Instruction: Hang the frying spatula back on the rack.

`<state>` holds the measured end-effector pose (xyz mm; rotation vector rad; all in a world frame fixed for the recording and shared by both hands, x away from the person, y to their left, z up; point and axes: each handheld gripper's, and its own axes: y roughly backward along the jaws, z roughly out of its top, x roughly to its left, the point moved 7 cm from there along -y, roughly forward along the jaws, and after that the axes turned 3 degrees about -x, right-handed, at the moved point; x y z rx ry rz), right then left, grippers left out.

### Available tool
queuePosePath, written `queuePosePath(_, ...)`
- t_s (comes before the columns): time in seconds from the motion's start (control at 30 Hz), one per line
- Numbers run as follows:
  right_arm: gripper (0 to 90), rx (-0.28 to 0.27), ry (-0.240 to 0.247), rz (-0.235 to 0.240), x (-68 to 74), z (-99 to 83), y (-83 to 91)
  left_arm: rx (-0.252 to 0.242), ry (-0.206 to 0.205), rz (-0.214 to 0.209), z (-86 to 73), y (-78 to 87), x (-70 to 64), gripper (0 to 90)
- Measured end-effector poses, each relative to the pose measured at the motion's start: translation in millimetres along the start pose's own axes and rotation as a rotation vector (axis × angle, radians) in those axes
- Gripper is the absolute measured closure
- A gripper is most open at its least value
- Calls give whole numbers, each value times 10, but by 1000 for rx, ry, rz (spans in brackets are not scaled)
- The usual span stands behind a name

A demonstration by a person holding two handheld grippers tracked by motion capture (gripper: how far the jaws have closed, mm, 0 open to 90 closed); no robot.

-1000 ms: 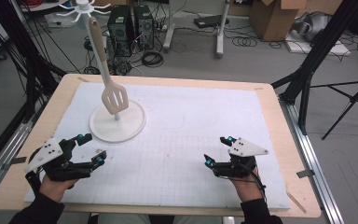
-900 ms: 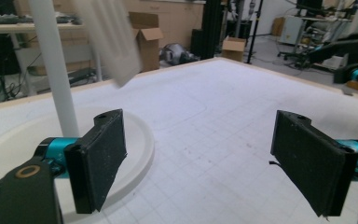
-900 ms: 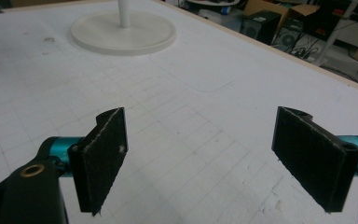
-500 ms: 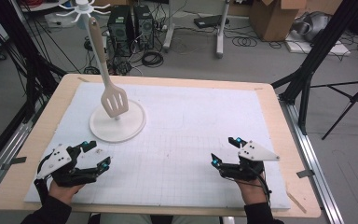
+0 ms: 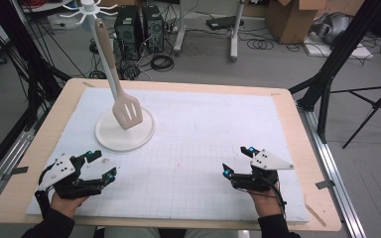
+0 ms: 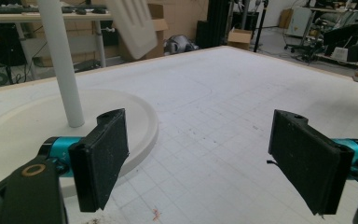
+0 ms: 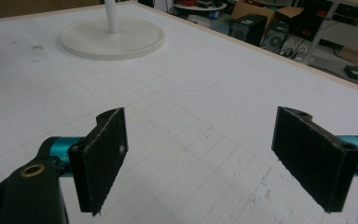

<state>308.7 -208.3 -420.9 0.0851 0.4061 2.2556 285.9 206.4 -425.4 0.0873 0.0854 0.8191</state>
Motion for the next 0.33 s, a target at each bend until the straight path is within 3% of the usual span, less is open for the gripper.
queuePosePath(0.33,170,2,9,1,-12,-15,-8,8,12,-9,-11,-20,1,210)
